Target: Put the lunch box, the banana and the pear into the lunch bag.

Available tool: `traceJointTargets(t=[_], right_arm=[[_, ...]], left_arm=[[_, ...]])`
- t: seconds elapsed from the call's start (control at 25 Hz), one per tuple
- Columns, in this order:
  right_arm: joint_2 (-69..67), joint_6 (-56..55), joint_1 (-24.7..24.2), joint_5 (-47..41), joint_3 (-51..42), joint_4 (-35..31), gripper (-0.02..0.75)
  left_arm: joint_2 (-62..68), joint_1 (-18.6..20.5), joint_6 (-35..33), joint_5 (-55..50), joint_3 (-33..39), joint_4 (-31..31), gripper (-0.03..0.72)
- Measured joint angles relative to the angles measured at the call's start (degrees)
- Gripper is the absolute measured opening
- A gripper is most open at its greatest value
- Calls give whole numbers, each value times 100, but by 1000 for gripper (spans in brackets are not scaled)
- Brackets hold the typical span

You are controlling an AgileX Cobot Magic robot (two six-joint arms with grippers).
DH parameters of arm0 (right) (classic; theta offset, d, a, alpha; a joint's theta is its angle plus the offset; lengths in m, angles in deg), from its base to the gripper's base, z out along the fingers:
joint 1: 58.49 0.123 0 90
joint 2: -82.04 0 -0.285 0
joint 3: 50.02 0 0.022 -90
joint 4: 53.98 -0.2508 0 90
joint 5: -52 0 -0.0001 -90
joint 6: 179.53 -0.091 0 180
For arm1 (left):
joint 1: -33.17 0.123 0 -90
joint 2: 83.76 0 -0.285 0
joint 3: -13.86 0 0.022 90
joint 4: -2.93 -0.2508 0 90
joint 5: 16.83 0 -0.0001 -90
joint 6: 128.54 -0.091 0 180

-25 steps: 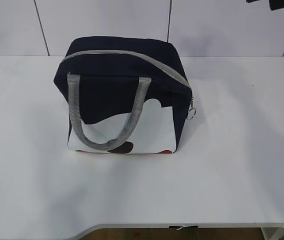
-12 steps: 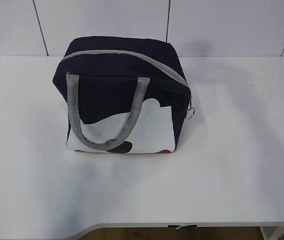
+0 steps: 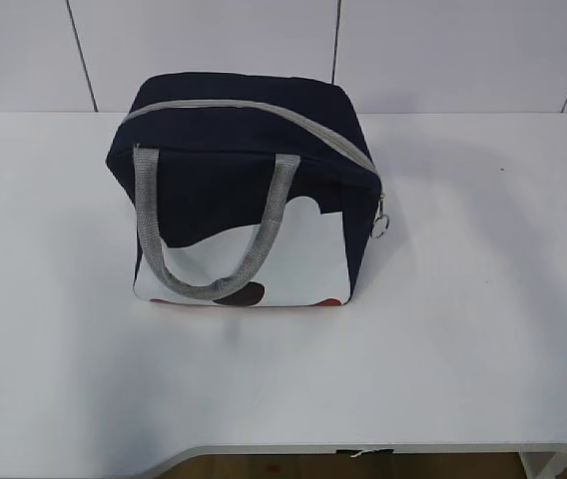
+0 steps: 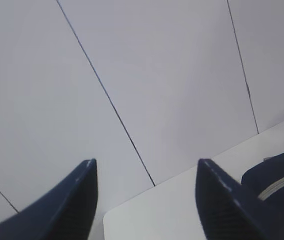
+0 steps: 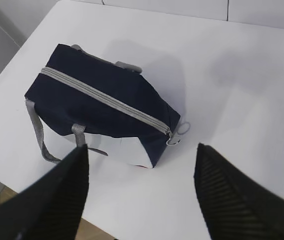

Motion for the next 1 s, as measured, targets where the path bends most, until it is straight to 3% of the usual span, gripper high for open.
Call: traceJointTargets(t=[1.0], right_arm=[[1558,-346,193,-226,10,698,522]], left_arm=[[-1224,0,71,-1069,85,-26,456]])
